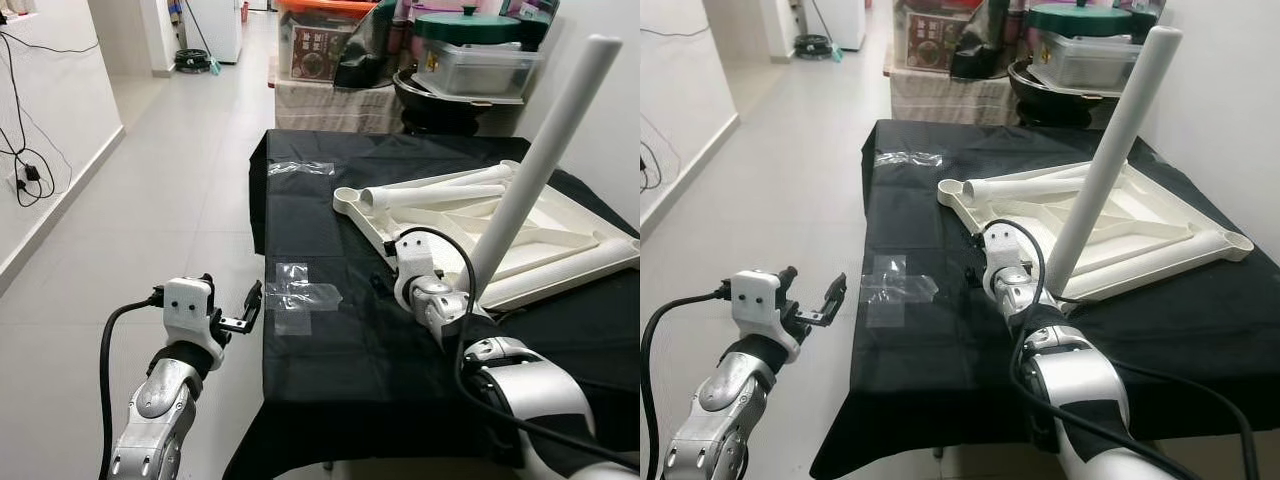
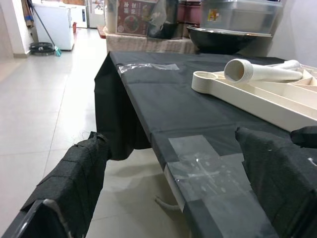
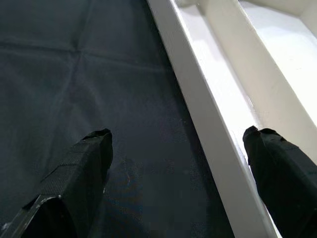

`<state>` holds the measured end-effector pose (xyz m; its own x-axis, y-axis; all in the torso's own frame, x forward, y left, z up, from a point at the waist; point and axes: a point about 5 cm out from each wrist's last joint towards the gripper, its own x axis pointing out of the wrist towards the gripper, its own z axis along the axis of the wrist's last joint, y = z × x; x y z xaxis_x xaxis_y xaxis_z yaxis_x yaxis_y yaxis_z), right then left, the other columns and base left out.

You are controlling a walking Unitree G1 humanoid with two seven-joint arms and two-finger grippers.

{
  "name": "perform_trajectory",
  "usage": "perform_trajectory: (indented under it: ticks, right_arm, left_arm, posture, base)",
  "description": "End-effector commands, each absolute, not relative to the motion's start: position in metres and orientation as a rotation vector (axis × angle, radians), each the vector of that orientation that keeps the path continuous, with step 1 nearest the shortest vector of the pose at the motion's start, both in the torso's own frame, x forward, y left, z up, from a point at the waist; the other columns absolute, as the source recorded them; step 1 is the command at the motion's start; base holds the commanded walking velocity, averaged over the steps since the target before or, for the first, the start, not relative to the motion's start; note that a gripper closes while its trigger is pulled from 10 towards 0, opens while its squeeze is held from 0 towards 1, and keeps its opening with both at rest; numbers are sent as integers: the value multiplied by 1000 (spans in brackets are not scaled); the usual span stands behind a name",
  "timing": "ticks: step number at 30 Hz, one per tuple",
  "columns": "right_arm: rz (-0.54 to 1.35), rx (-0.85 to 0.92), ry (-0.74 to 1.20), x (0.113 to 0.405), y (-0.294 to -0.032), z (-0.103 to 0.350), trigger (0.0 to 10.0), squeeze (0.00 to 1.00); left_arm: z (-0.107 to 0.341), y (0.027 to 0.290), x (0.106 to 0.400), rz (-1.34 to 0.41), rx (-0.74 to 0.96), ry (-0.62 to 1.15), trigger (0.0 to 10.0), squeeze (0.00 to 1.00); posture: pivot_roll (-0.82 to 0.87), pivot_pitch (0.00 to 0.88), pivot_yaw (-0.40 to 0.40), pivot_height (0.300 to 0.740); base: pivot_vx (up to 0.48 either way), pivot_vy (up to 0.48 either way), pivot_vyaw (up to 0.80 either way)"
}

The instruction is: Building children table

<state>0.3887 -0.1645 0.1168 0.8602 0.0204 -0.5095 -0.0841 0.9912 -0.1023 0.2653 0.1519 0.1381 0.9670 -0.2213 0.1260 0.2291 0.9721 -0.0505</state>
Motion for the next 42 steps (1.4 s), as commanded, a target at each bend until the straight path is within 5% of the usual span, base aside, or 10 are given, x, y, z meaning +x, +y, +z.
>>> perform_trajectory:
  ticks: [1,8,9,11,12,13,14,23,29,42]
  right_arm:
    - [111,-116,606,383,-163,106,10000,0]
    - [104,-102,671,378,-174,100,10000,0]
    - [109,-97,673,377,-176,100,7451,0]
    - [113,-96,674,377,-177,100,7451,0]
    - [125,-97,676,377,-177,101,4039,0]
    - [125,-97,676,377,-177,101,4039,0]
    - [134,-98,674,378,-177,101,0,0]
    - [260,-214,642,381,-175,108,0,0]
    - [524,-572,674,375,-188,108,0,0]
    - [773,-792,734,352,-208,86,0,0]
  left_arm:
    - [135,151,264,-230,-61,-100,10000,0]
    - [133,150,263,-226,-61,-92,10000,0]
    - [132,149,263,-226,-63,-90,10000,0]
    - [132,149,263,-227,-64,-89,10000,0]
    - [132,148,263,-227,-64,-86,10000,0]
    - [132,148,263,-227,-64,-86,10000,0]
    - [131,148,262,-227,-65,-84,10000,0]
    - [130,149,262,-225,-63,-78,10000,0]
    - [127,147,260,-229,-61,-65,10000,0]
    - [124,145,261,-250,-50,-45,10000,0]
  posture:
    - [168,0,-121,740]
    - [162,0,-129,740]
    - [161,0,-129,740]
    - [161,0,-129,740]
    - [159,0,-131,740]
    - [159,0,-131,740]
    - [156,0,-129,740]
    - [156,0,-132,740]
    - [138,0,-126,740]
    - [120,0,-112,740]
  base:
    - [0,0,0]
    - [0,0,0]
    - [0,0,0]
    - [0,0,0]
    - [0,0,0]
    - [0,0,0]
    - [0,0,0]
    - [0,0,0]
    - [0,0,0]
    - [0,0,0]
